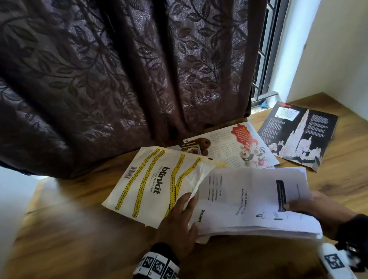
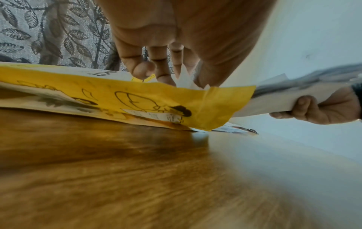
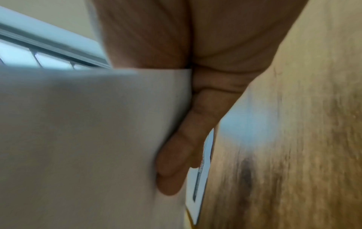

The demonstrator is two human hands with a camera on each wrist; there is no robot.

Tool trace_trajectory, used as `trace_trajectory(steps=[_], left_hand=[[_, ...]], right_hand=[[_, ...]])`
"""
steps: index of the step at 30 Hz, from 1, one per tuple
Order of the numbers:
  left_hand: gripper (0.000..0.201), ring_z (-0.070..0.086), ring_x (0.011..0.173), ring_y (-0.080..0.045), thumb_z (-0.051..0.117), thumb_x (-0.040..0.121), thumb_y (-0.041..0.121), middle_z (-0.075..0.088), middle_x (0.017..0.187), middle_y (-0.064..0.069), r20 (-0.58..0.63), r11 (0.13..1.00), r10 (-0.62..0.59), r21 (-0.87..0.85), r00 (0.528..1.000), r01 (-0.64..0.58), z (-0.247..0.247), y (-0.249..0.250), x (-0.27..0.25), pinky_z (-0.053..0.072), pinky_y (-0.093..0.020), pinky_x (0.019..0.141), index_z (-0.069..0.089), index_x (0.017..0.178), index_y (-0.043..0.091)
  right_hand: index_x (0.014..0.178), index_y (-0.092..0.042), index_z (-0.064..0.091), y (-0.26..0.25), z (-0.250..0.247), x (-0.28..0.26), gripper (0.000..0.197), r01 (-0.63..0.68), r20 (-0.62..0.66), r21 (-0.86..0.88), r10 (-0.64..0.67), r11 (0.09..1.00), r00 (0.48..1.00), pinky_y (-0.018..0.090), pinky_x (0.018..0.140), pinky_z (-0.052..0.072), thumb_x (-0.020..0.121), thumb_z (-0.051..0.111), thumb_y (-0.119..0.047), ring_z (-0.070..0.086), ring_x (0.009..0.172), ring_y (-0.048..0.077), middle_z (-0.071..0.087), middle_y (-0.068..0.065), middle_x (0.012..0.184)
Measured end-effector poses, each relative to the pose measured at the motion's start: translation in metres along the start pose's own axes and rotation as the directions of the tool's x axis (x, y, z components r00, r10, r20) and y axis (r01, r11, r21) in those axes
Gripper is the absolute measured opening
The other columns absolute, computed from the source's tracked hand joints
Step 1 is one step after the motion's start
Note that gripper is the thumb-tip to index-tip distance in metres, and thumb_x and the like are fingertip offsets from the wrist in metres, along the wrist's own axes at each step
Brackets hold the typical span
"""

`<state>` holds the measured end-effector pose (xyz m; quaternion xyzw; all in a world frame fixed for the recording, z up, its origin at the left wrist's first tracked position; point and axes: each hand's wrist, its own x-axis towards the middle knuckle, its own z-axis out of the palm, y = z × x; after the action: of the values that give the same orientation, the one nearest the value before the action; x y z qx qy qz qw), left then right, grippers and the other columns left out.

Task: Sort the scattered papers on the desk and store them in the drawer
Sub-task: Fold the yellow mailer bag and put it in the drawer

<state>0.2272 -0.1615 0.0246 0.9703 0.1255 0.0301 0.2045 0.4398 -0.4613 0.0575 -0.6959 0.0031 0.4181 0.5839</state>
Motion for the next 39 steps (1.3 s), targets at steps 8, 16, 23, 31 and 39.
trace_trajectory(steps=[8, 16, 23, 31, 39], left_hand=[[0.065, 0.021, 0.143, -0.003, 0.045, 0.094, 0.006, 0.016, 0.155, 0.021, -0.037, 0.991, -0.088, -0.104, 0.995, 0.083, 0.002, 0.005, 0.0, 0.027, -0.02, 0.117, 0.026, 0.152, 0.03], [0.061, 0.017, 0.144, -0.002, 0.041, 0.098, 0.016, 0.011, 0.158, 0.019, -0.013, 0.993, -0.026, -0.114, 1.0, 0.024, 0.001, 0.032, 0.006, 0.014, -0.013, 0.113, 0.019, 0.154, 0.029], [0.065, 0.024, 0.145, -0.01, 0.041, 0.091, 0.016, 0.019, 0.159, 0.009, 0.003, 0.991, 0.054, -0.121, 0.999, -0.053, 0.007, 0.033, 0.014, 0.035, -0.031, 0.115, 0.025, 0.153, 0.024], [0.066, 0.02, 0.145, -0.01, 0.04, 0.094, 0.005, 0.012, 0.16, 0.013, -0.011, 0.991, -0.037, -0.13, 0.999, 0.035, -0.021, 0.027, 0.021, 0.022, -0.023, 0.119, 0.02, 0.154, 0.024], [0.054, 0.033, 0.14, -0.01, 0.035, 0.094, 0.023, 0.036, 0.154, 0.004, -0.048, 0.977, 0.194, -0.084, 0.98, -0.198, -0.007, 0.052, 0.018, 0.035, -0.028, 0.114, 0.042, 0.147, 0.018]], right_hand=[[0.113, 0.002, 0.066, 0.001, 0.01, 0.0, 0.025, 0.023, -0.005, -0.071, -0.023, 0.997, 1.0, 0.059, 0.094, 0.054, 0.089, 0.063, 0.003, 0.072, 0.098, 0.041, 0.074, 0.024, 0.104], [0.119, 0.0, 0.064, 0.007, 0.062, 0.004, 0.029, -0.03, 0.03, 0.137, 0.026, 0.99, 0.999, 0.059, 0.099, 0.051, 0.091, 0.063, 0.002, 0.07, 0.104, 0.04, 0.073, 0.022, 0.111], [0.103, 0.001, 0.068, -0.004, 0.121, 0.009, 0.016, -0.019, -0.086, 0.225, 0.039, 0.974, 0.996, 0.044, 0.08, 0.057, 0.09, 0.064, 0.009, 0.071, 0.09, 0.035, 0.075, 0.02, 0.1], [0.12, -0.008, 0.061, -0.002, 0.087, -0.01, 0.035, -0.091, 0.071, 0.238, 0.077, 0.967, 0.995, 0.051, 0.076, 0.061, 0.089, 0.059, 0.008, 0.072, 0.097, 0.04, 0.075, 0.019, 0.106], [0.119, 0.002, 0.06, 0.001, 0.125, 0.035, 0.041, -0.074, -0.083, 0.266, 0.1, 0.961, 0.992, 0.056, 0.086, 0.058, 0.084, 0.077, -0.011, 0.071, 0.094, 0.044, 0.072, 0.026, 0.104]])
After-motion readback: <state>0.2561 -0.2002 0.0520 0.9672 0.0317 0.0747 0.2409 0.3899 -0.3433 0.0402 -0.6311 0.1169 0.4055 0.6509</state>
